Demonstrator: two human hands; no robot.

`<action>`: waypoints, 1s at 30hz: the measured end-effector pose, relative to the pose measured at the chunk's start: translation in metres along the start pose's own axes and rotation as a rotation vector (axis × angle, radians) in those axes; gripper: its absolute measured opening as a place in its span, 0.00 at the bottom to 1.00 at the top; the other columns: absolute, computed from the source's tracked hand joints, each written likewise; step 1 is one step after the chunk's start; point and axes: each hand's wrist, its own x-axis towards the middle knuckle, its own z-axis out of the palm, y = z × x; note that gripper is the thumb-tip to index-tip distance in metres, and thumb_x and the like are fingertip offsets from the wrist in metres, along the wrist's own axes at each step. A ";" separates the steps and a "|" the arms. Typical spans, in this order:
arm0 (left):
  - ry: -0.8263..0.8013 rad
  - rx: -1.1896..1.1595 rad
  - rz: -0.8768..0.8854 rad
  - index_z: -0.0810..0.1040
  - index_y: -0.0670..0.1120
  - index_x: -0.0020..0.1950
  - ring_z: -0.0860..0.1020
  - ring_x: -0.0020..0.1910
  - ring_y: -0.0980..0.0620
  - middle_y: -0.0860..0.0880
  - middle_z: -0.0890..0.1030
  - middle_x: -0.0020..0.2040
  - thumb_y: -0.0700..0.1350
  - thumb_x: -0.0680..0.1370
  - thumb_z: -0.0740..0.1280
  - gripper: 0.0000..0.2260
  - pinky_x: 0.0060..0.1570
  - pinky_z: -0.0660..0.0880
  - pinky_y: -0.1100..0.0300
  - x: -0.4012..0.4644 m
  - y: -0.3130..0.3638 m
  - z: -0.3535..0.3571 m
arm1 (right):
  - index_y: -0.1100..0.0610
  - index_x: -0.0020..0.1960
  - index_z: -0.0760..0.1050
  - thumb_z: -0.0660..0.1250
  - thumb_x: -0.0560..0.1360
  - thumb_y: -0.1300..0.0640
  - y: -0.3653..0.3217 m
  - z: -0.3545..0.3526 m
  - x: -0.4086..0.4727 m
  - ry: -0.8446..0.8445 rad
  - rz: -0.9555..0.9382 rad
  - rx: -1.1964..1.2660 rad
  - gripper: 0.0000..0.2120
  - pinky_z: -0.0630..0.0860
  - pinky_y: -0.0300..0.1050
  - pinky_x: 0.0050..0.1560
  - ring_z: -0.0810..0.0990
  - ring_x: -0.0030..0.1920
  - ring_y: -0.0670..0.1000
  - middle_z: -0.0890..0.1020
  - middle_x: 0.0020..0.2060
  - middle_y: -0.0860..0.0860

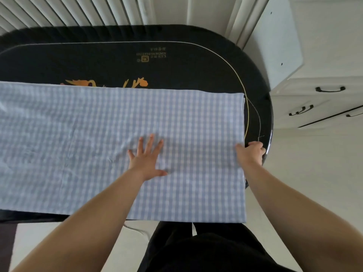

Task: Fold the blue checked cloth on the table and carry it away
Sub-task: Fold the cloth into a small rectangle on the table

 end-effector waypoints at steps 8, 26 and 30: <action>-0.066 0.027 0.007 0.28 0.60 0.74 0.29 0.74 0.38 0.52 0.22 0.72 0.68 0.67 0.70 0.55 0.67 0.49 0.27 0.006 0.006 -0.012 | 0.56 0.60 0.68 0.65 0.65 0.38 0.045 0.005 -0.028 -0.108 0.104 -0.121 0.31 0.74 0.57 0.58 0.77 0.54 0.60 0.76 0.56 0.55; 0.015 0.166 0.171 0.34 0.58 0.77 0.33 0.76 0.39 0.51 0.28 0.76 0.59 0.82 0.52 0.32 0.72 0.49 0.35 -0.046 0.023 0.049 | 0.62 0.59 0.66 0.70 0.72 0.44 0.098 -0.013 -0.065 -0.209 0.194 0.142 0.27 0.73 0.49 0.47 0.75 0.46 0.56 0.76 0.43 0.53; 0.002 0.189 0.186 0.34 0.59 0.76 0.33 0.76 0.39 0.52 0.28 0.76 0.61 0.80 0.55 0.34 0.72 0.51 0.35 -0.052 0.022 0.055 | 0.61 0.53 0.72 0.68 0.74 0.43 0.100 -0.019 -0.066 -0.322 0.176 0.121 0.22 0.72 0.48 0.47 0.76 0.45 0.56 0.77 0.42 0.53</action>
